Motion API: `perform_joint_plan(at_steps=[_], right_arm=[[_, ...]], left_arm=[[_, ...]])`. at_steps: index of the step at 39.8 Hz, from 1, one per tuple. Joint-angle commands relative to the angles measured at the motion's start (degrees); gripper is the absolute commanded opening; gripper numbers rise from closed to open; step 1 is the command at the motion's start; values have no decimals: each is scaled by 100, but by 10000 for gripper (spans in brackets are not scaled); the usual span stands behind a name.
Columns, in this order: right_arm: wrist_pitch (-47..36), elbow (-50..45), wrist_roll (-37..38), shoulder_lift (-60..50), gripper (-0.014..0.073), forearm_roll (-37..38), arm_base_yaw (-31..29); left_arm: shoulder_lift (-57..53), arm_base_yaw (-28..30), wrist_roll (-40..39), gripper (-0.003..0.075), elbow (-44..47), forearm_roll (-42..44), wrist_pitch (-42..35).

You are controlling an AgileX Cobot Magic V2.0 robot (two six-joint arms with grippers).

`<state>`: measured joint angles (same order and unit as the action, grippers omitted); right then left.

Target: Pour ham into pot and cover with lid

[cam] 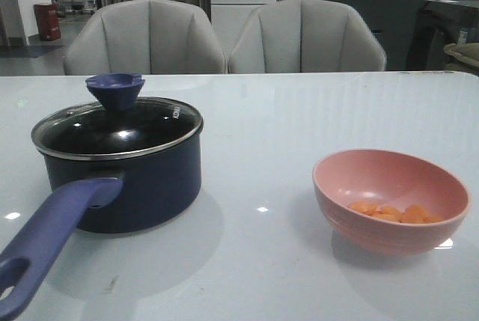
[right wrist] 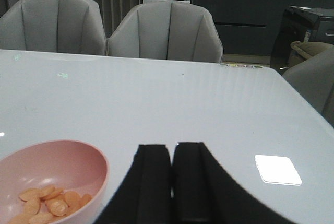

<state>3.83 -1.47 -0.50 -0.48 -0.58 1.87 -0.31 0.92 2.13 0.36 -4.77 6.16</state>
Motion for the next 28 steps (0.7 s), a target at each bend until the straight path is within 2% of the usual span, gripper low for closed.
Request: perform_joint_plan(at_steps=[1, 23, 28], right_arm=[[-442, -62, -6, -112, 148, 58, -27], [-442, -62, -6, -112, 148, 58, -27], [-442, -62, -6, -112, 148, 58, -27]], left_arm=[[-116, -2, -38, 114, 188, -45, -431], [-116, -2, -26, 114, 188, -28, -431], [-116, -2, 30, 114, 188, 752, -431]])
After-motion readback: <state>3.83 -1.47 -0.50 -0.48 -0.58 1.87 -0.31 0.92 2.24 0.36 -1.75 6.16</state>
